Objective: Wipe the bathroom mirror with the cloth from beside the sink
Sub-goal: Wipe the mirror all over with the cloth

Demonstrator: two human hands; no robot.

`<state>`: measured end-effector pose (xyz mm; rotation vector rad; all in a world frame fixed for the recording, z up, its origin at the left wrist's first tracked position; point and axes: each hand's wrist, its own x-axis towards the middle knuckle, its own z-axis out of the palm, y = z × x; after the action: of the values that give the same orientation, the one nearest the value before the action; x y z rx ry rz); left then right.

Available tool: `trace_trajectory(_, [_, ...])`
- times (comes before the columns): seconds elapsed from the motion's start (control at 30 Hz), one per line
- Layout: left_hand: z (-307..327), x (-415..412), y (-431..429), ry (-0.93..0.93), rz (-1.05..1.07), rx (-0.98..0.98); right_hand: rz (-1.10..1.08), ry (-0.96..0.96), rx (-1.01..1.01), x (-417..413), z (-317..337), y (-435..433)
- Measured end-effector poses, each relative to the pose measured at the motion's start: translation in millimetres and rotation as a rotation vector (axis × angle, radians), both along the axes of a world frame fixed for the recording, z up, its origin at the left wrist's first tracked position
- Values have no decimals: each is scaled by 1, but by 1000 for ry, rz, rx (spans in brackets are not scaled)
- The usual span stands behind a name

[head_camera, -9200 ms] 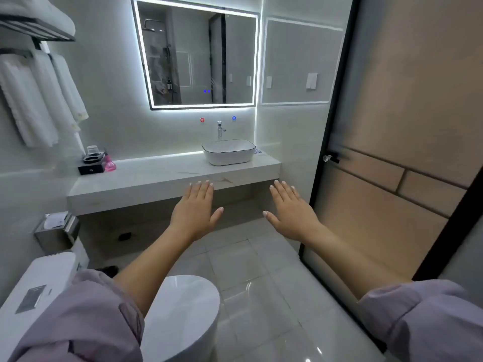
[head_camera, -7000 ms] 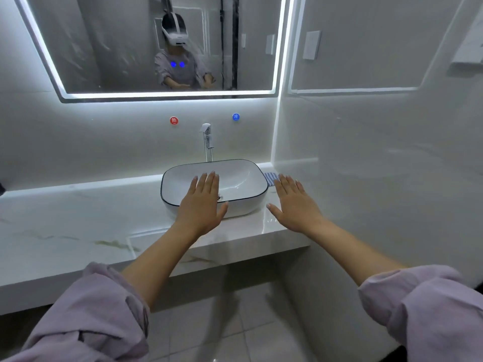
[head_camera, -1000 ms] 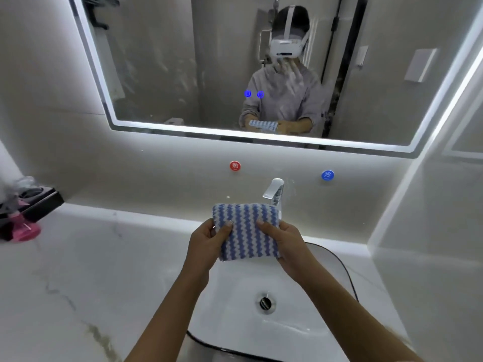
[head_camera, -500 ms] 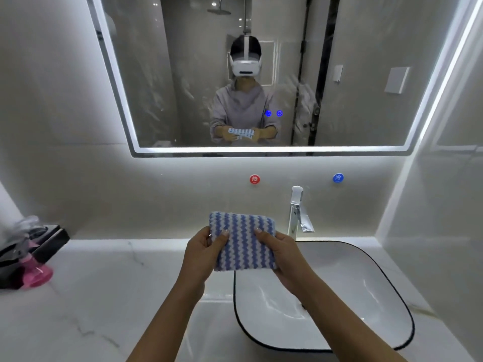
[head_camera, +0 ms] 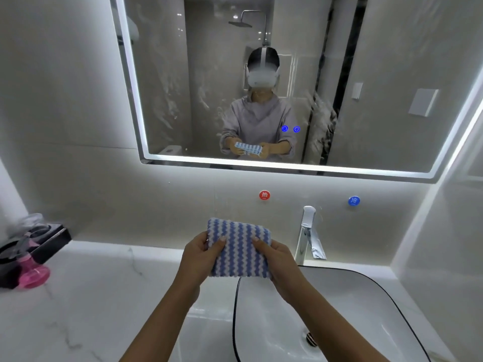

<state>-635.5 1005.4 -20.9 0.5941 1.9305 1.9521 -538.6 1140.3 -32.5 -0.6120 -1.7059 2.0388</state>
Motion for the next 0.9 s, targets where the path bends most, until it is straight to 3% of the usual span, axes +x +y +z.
trace_trajectory(0.4, [9, -39, 9, 23, 59, 33, 106, 65, -242, -45, 12, 19])
trace_trajectory(0.63, [11, -78, -12, 31, 7, 76, 291, 207, -580, -81, 16, -2])
trace_trajectory(0.8, [9, -156, -62, 50, -58, 76, 246, 222, -645, -144, 19, -59])
trace_trajectory(0.9, [9, -156, -65, 58, -64, 67, 254, 203, -612, -147, 20, -58])
